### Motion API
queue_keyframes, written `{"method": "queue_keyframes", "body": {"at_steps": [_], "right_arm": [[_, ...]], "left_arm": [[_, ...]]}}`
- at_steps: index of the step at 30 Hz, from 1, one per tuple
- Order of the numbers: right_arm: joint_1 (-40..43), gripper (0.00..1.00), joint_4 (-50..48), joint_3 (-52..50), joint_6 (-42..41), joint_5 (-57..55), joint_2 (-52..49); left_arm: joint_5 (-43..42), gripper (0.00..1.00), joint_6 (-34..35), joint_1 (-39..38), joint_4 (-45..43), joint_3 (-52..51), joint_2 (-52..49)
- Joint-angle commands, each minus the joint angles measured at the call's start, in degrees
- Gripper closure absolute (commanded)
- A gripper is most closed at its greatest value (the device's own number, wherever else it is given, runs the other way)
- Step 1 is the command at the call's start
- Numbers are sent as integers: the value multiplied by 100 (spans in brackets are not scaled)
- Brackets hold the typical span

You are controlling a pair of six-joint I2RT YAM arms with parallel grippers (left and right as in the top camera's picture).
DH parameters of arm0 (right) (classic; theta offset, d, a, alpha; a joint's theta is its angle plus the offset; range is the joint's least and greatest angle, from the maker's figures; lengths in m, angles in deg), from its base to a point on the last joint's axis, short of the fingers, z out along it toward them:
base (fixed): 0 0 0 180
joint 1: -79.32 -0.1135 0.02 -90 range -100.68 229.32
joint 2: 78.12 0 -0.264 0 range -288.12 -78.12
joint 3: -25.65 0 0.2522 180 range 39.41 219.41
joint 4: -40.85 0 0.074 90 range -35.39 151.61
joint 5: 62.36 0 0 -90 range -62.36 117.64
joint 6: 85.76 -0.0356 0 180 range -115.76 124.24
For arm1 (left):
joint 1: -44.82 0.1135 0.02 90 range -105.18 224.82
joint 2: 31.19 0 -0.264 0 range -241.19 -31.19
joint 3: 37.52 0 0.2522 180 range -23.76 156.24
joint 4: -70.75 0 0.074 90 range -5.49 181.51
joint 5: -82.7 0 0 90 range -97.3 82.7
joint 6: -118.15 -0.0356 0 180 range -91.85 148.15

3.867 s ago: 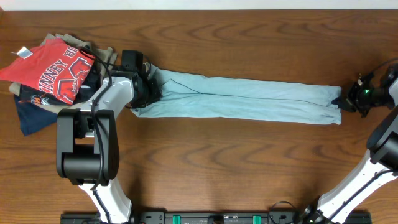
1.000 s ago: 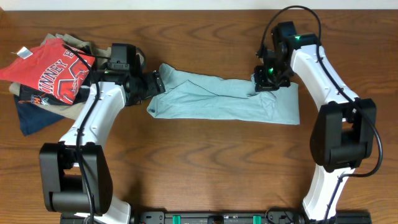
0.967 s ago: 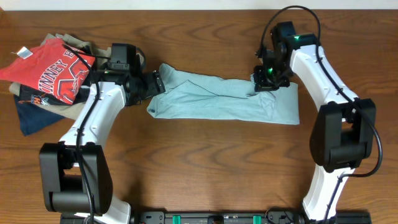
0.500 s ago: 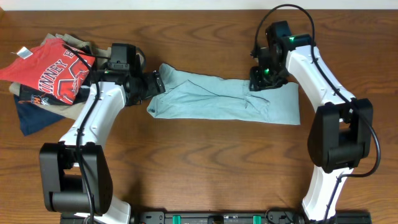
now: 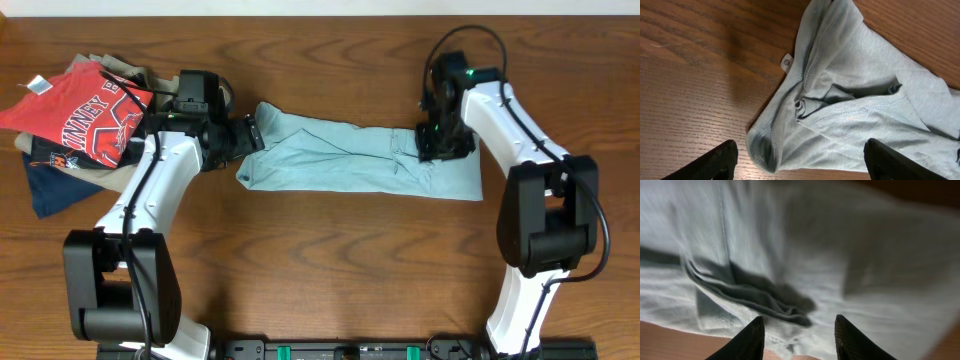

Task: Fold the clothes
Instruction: 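Release the right end and lift the right gripper away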

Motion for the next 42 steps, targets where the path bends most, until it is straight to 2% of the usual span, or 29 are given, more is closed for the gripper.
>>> {"method": "queue_keyframes", "body": {"at_steps": [1, 3, 5, 6, 8, 10, 13, 15, 26, 30, 31, 35, 42], "right_arm": [[-160, 59, -168, -295, 146, 629, 83], [-199, 65, -284, -398, 190, 896, 83], [-238, 84, -295, -409, 295, 1134, 83], [-269, 90, -306, -409, 417, 1292, 83], [-330, 94, -317, -385, 605, 1565, 85], [-374, 89, -330, -350, 745, 1862, 85], [-382, 73, -455, -345, 920, 2284, 94], [-382, 70, -535, -345, 944, 2498, 94], [-302, 65, -485, -157, 1193, 2402, 396], [-105, 59, -492, 4, 769, 1445, 828], [-50, 57, -487, 15, 706, 1268, 920], [208, 54, -387, 15, 553, 949, 1163], [450, 56, -179, 4, 247, 935, 1137]], "left_arm": [[92, 18, -2, 22, 20, -37, -35], [92, 18, -2, 22, 22, -37, -35], [92, 18, -2, 22, 22, -37, -35], [92, 18, -2, 22, 22, -37, -35], [92, 18, -2, 22, 22, -37, -35], [92, 18, -2, 22, 24, -37, -35], [92, 18, -4, 22, 24, -37, -35], [94, 18, -4, 22, 24, -37, -35], [221, 17, -52, 22, 24, -37, -48], [221, 16, -225, 22, 39, -37, -136], [221, 11, -275, 22, 42, -37, -168], [219, 8, -560, 22, 39, -37, -461], [214, 0, -863, 22, -210, -37, -1222]]}}
